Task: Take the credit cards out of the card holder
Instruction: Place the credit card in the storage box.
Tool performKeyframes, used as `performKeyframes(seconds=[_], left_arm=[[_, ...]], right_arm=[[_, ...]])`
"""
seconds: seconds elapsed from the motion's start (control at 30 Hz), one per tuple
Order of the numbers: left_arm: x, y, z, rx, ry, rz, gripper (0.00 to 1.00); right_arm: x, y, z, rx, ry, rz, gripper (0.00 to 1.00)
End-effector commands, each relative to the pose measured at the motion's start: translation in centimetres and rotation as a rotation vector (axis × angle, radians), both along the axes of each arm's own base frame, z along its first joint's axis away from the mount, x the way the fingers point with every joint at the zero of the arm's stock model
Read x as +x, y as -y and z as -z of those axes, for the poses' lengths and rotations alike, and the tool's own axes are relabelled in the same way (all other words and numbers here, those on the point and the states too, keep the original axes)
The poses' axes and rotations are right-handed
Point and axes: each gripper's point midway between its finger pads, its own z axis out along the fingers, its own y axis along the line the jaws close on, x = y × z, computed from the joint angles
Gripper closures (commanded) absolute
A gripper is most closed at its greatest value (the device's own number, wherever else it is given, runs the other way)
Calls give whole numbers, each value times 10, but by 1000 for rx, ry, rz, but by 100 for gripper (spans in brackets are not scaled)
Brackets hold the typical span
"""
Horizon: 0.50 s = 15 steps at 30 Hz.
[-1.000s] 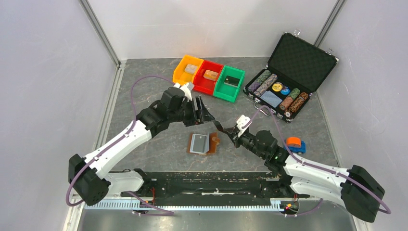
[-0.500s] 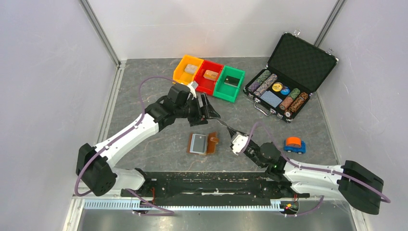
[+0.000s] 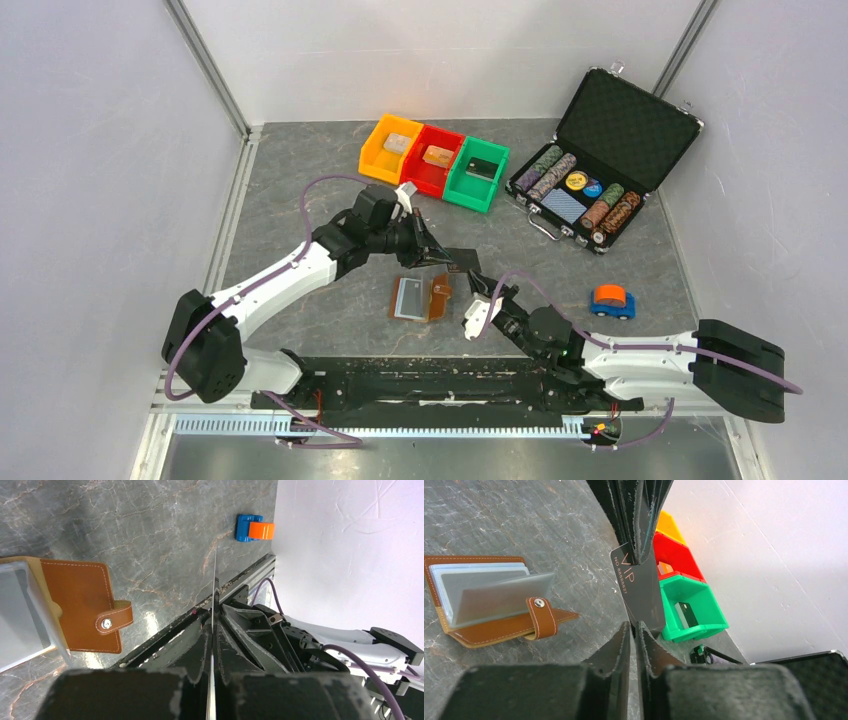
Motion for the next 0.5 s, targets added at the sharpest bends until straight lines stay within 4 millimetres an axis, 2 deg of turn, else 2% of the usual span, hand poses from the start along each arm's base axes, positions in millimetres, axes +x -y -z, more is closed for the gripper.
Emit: performKeyframes(seconds=[0.0,0.13,0.2,0.33,0.47], left_arm=[[1,1,-23,-71,84,34,98],[2,-3,-24,-53,163,79,98],[5,-8,-24,-33,216,87,98],[6,-14,-26,1,362,153,98],[2,-19,-33,19,489,226,98]], right_arm=[[-3,3,-13,90,-2,7,83],[-13,4,-7,178,-110,-35,56],[-16,6,-2,216,-181,-31,47],[-19,4,-7,328,-351,-31,44],[-18,-3,-22,463,-549,-96,43]])
